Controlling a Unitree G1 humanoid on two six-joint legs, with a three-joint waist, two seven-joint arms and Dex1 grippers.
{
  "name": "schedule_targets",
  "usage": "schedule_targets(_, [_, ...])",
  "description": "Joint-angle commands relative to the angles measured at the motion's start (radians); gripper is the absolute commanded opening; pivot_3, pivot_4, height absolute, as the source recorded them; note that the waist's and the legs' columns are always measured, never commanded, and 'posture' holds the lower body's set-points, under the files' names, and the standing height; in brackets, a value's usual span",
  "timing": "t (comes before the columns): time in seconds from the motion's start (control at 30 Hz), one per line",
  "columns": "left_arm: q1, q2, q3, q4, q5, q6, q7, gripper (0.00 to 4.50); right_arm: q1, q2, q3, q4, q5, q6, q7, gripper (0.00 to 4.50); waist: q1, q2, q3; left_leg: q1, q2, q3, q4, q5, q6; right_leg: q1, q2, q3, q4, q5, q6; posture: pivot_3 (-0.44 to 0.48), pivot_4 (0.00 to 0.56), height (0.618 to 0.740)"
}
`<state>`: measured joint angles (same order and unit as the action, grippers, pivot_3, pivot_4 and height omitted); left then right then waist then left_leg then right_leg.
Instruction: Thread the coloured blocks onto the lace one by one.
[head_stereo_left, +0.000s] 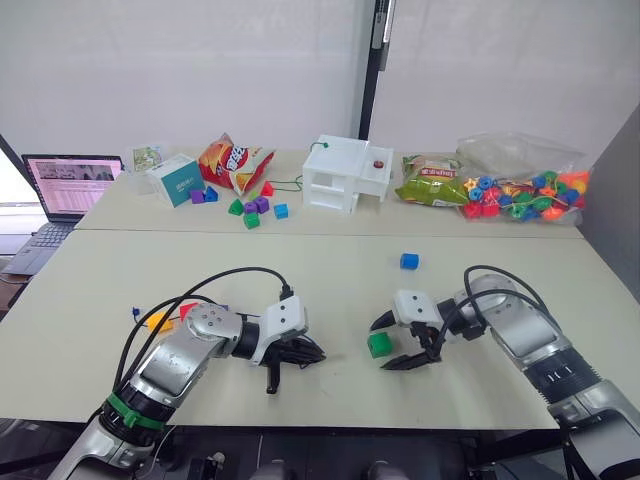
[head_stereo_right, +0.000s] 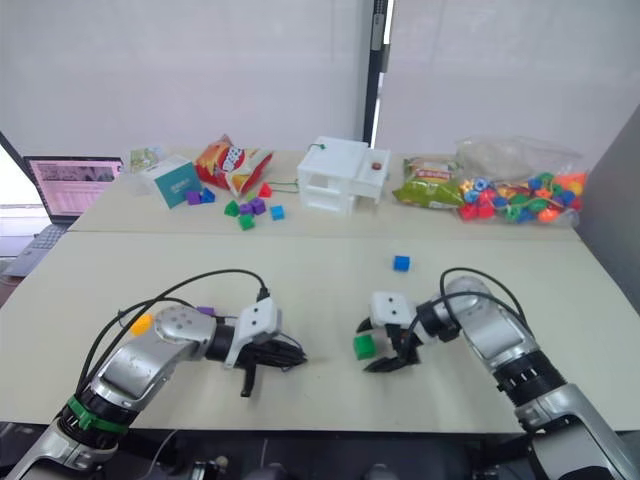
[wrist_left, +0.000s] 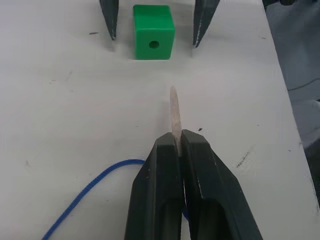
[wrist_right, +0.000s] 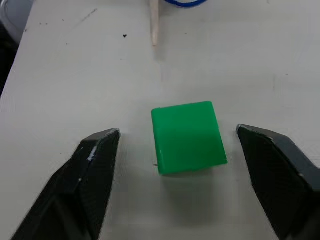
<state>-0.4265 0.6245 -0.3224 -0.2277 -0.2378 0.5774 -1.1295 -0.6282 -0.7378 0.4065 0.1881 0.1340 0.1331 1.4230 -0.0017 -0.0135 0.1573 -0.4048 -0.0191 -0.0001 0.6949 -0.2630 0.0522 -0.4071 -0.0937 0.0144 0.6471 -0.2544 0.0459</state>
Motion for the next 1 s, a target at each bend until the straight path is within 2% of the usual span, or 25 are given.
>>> schedule_targets(0.03, [0.003, 0.011, 0.026, -0.045, -0.02, 0.009, 0.012, 0.0, -0.001, 0.006, -0.03, -0.005, 0.009, -0.019, 0.017, 2.63, 0.0, 0.0, 0.0, 0.0, 0.0, 0.0, 0.0, 0.0, 0.0, 0.0, 0.0, 0.0, 0.0, 0.0, 0.0, 0.0, 0.15, 0.74])
schedule_targets(0.17, [-0.003, 0.009, 0.019, -0.045, -0.018, 0.011, 0.019, 0.0, 0.015, 0.006, -0.045, -0.006, -0.004, -0.006, -0.009, 1.28, 0.002, 0.0, 0.0, 0.0, 0.0, 0.0, 0.0, 0.0, 0.0, 0.0, 0.0, 0.0, 0.0, 0.0, 0.0, 0.0, 0.15, 0.74])
schedule_targets(0.2, [-0.007, 0.007, 0.016, -0.045, -0.017, 0.012, 0.022, 0.0, 0.022, 0.004, -0.051, -0.011, -0.008, 0.005, -0.025, 1.19, 0.002, 0.0, 0.0, 0.0, 0.0, 0.0, 0.0, 0.0, 0.0, 0.0, 0.0, 0.0, 0.0, 0.0, 0.0, 0.0, 0.15, 0.74])
schedule_targets(0.27, [-0.02, -0.003, 0.007, -0.043, -0.01, 0.018, 0.034, 0.0, 0.05, 0.004, -0.066, -0.06, -0.004, 0.059, -0.062, 1.19, 0.004, 0.0, 0.0, 0.0, 0.0, 0.0, 0.0, 0.0, 0.0, 0.0, -0.001, 0.0, 0.0, 0.0, 0.0, 0.0, 0.15, 0.74])
schedule_targets(0.4, [-0.053, -0.02, -0.023, -0.048, 0.023, 0.039, 0.074, 0.0, 0.152, 0.001, -0.087, -0.3, 0.021, 0.253, -0.149, 1.19, 0.011, 0.0, 0.0, 0.0, 0.0, -0.001, 0.0, 0.0, 0.0, 0.0, -0.001, 0.0, 0.001, 0.0, 0.0, 0.0, 0.15, 0.74])
schedule_targets(0.5, [-0.064, -0.021, -0.033, -0.05, 0.027, 0.05, 0.082, 0.0, 0.192, 0.003, -0.09, -0.394, 0.019, 0.33, -0.198, 1.19, 0.011, 0.0, 0.0, -0.001, -0.001, -0.001, 0.0, 0.0, 0.0, -0.001, -0.001, 0.0, 0.001, 0.0, 0.0, 0.0, 0.15, 0.74])
schedule_targets(0.77, [-0.072, -0.017, -0.073, -0.056, 0.034, 0.053, 0.061, 0.0, 0.209, 0.011, -0.085, -0.434, -0.002, 0.422, -0.288, 1.19, 0.011, 0.0, 0.0, 0.0, -0.001, -0.001, 0.0, 0.0, 0.0, -0.001, 0.0, 0.001, 0.001, 0.0, 0.0, 0.0, 0.15, 0.74])
schedule_targets(1.0, [-0.08, -0.028, -0.088, -0.045, 0.044, 0.056, 0.072, 0.0, 0.204, 0.021, -0.086, -0.447, 0.01, 0.452, -0.31, 1.19, 0.011, 0.0, 0.0, 0.001, -0.001, -0.001, 0.0, 0.0, 0.0, 0.001, 0.0, 0.001, 0.001, 0.0, 0.0, 0.0, 0.15, 0.74])
